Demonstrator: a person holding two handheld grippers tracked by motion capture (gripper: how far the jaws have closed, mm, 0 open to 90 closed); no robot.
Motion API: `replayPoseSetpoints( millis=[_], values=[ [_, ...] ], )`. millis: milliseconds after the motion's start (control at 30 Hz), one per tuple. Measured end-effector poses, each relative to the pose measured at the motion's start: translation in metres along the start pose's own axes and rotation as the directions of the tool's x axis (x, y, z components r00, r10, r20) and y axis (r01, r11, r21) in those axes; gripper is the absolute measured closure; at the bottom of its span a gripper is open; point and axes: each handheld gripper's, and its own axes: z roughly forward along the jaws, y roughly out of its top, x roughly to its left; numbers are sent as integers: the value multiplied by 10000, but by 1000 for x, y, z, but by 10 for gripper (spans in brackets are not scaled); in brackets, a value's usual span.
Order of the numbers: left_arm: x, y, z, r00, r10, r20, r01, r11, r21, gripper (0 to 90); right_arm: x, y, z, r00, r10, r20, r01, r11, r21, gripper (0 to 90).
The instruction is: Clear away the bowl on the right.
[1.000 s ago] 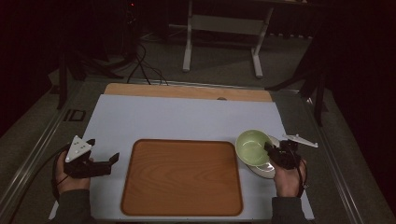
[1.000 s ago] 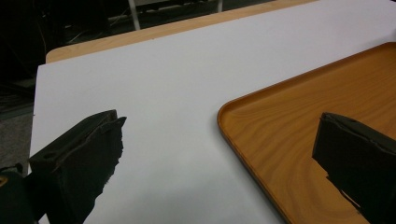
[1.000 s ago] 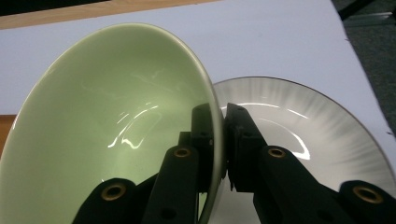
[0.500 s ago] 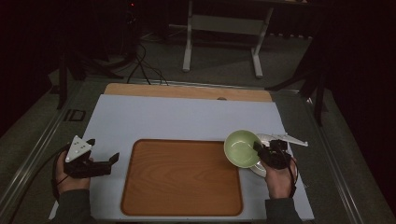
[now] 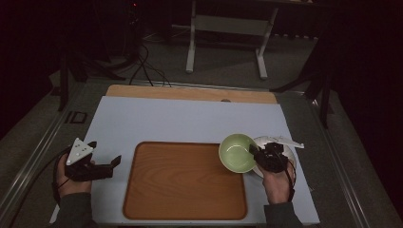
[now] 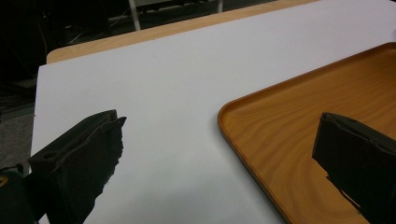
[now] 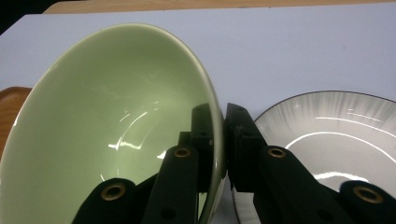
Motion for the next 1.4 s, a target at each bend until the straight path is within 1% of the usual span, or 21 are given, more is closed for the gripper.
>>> replayPoseSetpoints(
  millis=[433,567,733,867,1100,1200,1400],
  values=[
    [0,0,0,10000,5,-9,-5,10000,-16,17,9,1,-1,9996,-193,-222,193,9998,-12,824],
    [0,0,0,10000,-3,-15,3,10000,-12,18,15,0,1,9990,-303,-314,304,9995,25,824],
    [0,0,0,10000,-14,-22,14,10000,-30,18,24,-1,4,9975,-445,-552,452,9989,117,824],
    [0,0,-1,10000,-15,-41,14,10000,-57,19,29,-2,6,9965,-617,-557,626,9979,147,823],
    [0,0,-1,10000,-16,-93,15,10000,-78,20,37,-4,8,9948,-762,-677,777,9968,186,823],
    [0,0,-1,10000,-12,-96,11,10000,-79,21,40,-4,9,9930,-746,-911,771,9967,240,823],
    [0,0,-1,9999,-1,-112,0,10000,-99,25,50,-6,11,9904,-935,-1015,971,9948,311,823]
  ],
)
